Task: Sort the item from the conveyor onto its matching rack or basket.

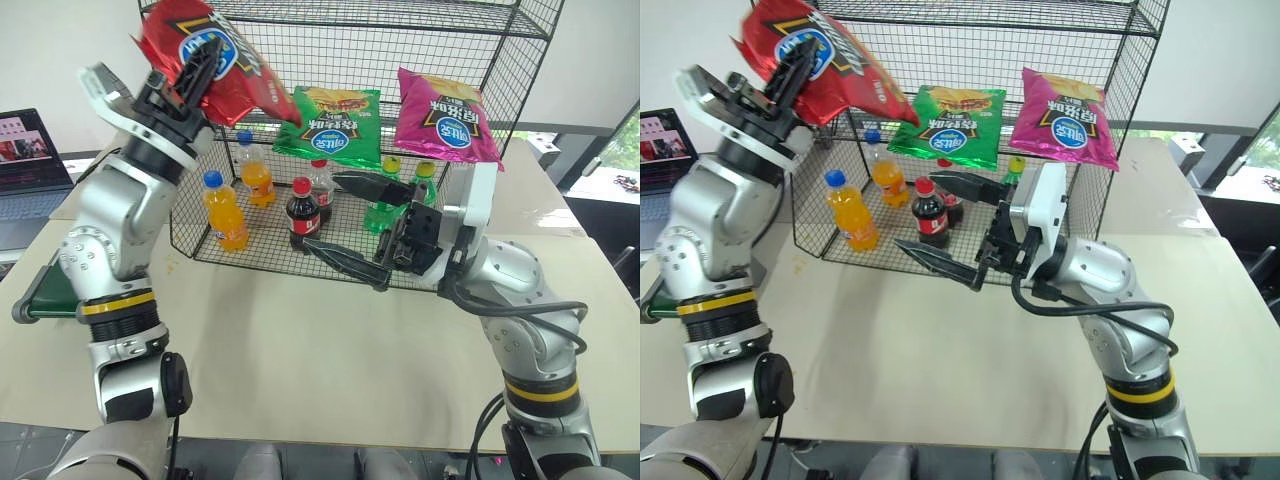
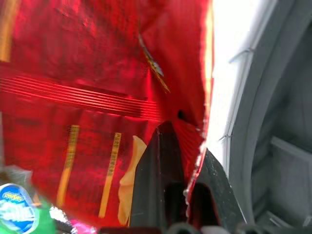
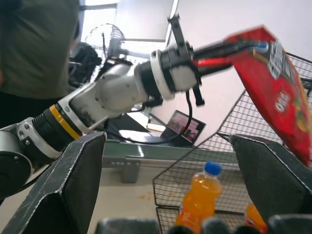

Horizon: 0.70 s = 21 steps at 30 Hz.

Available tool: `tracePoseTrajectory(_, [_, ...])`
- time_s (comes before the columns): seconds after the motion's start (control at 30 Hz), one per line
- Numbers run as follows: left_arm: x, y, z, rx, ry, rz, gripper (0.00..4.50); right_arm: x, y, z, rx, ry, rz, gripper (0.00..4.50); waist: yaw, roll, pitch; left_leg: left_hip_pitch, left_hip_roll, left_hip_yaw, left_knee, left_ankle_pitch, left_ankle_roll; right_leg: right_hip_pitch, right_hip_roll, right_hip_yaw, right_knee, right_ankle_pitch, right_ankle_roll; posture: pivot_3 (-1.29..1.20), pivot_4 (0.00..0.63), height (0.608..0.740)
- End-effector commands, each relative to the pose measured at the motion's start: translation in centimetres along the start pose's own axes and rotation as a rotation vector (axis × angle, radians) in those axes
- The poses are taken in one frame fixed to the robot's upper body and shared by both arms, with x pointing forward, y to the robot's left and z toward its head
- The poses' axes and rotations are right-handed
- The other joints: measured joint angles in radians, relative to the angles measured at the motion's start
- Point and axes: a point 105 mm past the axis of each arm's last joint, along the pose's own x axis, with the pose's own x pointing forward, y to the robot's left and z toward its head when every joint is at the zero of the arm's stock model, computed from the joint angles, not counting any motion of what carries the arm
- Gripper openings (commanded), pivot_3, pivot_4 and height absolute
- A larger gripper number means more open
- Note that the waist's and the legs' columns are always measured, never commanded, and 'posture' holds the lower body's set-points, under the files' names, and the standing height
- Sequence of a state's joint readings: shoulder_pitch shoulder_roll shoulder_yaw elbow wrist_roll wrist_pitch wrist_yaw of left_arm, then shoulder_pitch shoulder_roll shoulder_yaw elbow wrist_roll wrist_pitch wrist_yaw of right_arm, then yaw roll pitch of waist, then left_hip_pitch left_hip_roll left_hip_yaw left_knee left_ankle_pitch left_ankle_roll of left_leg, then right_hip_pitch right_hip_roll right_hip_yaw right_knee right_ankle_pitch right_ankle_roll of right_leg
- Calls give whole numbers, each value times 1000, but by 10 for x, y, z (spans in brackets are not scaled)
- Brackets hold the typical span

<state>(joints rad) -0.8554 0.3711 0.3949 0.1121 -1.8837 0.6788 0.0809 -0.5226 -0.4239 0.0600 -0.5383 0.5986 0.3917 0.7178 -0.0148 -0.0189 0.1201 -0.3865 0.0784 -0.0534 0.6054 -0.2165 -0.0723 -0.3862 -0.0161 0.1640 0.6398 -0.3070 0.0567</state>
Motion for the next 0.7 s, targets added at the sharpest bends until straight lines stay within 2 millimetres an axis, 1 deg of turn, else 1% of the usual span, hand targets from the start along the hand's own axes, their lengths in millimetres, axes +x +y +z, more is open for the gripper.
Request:
tracePoseTrajectory(0.03, [8, 13, 5, -18, -42, -36, 22, -3, 1, 13, -51, -14, -31, 4500, 2, 0, 0, 0, 0, 0, 0, 0, 0, 0, 0, 0, 0, 0, 0, 0, 150, 740])
tracePoseTrajectory(0.17, [4, 40, 25, -50, -173, 24, 22, -3, 2, 13, -51, -6, -51, 4500, 2, 0, 0, -1, 0, 0, 0, 0, 0, 0, 0, 0, -1, 0, 0, 0, 150, 740])
tracePoseTrajectory(0.27, [1, 51, 32, -55, -227, 69, 22, -3, 2, 12, -52, -1, -56, 4500, -1, 0, 0, -1, 0, 0, 0, 0, 0, 0, 0, 0, -1, 0, 0, 0, 150, 740])
tracePoseTrajectory(0.33, [-4, 55, 34, -36, -245, 99, 22, -2, -10, 13, -43, -9, -136, 4500, 0, -1, 0, -1, 0, 0, 0, 0, 0, 0, 0, 0, -1, 0, 0, 0, 150, 740])
tracePoseTrajectory(0.43, [-8, 56, 39, -39, -287, 124, 22, 2, -21, 17, -45, -32, -201, 4500, 0, -1, 1, -2, 0, 0, 0, 0, 0, 0, 0, 0, -1, 0, 0, 0, 150, 740])
tracePoseTrajectory(0.5, [-5, 56, 38, -37, -303, 141, 22, 6, -25, 20, -72, -41, -227, 4500, 1, -1, 0, -2, 0, -1, 1, 0, 0, 0, 0, 0, -1, 0, 0, 0, 150, 740])
tracePoseTrajectory(0.6, [2, 66, 36, -66, -359, 205, 22, 12, -29, 24, -93, -61, -256, 4500, 7, -1, 1, -2, 0, -1, 1, 0, 0, 0, 0, 0, -1, 0, 0, 0, 150, 740])
tracePoseTrajectory(0.7, [12, 65, 29, -82, -354, 200, 22, 14, -30, 24, -96, -63, -261, 4500, 14, -1, 1, -2, 0, -1, 1, 0, 0, 0, 0, 0, -1, 0, 1, 0, 150, 740])
